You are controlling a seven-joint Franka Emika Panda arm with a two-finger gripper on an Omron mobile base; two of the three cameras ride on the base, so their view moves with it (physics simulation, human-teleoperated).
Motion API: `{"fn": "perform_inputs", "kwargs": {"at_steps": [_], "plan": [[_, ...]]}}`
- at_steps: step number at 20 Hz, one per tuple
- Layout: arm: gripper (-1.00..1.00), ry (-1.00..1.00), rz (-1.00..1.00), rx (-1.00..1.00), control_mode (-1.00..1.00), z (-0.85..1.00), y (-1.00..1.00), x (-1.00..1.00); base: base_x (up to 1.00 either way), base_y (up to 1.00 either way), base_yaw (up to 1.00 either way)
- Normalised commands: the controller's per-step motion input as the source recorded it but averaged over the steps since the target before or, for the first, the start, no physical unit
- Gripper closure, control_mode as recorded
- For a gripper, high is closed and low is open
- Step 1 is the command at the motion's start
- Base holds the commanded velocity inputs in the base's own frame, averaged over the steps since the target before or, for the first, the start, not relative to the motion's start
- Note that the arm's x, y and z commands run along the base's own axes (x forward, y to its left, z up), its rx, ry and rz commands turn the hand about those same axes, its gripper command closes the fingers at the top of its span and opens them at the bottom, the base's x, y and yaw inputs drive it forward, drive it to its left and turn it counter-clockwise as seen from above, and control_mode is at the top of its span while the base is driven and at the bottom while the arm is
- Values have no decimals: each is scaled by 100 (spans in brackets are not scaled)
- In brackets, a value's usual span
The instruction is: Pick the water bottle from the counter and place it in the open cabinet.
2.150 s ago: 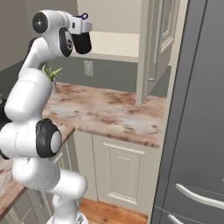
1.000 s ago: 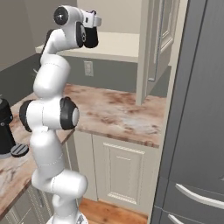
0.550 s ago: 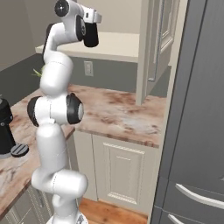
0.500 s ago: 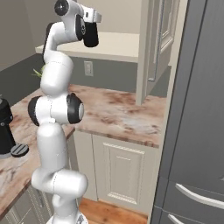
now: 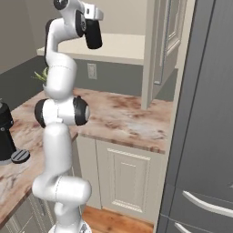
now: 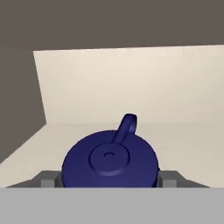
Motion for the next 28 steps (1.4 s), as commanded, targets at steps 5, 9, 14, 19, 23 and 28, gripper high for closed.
{"fn": "perform_inputs", "kwargs": {"at_steps": [5, 9, 14, 19, 23, 28], "plan": [[-100, 0, 0, 0, -100, -41, 9, 36, 0, 0, 0], [-100, 2, 0, 0, -100, -39, 4, 37, 0, 0, 0], [-100, -2, 0, 0, -100, -30, 0, 13, 0, 0, 0], [-100, -7, 0, 0, -100, -25, 0, 9, 0, 0, 0], [-100, -2, 0, 0, -100, -17, 0, 13, 0, 0, 0], [-100, -4, 0, 0, -100, -15, 0, -10, 0, 0, 0]]}}
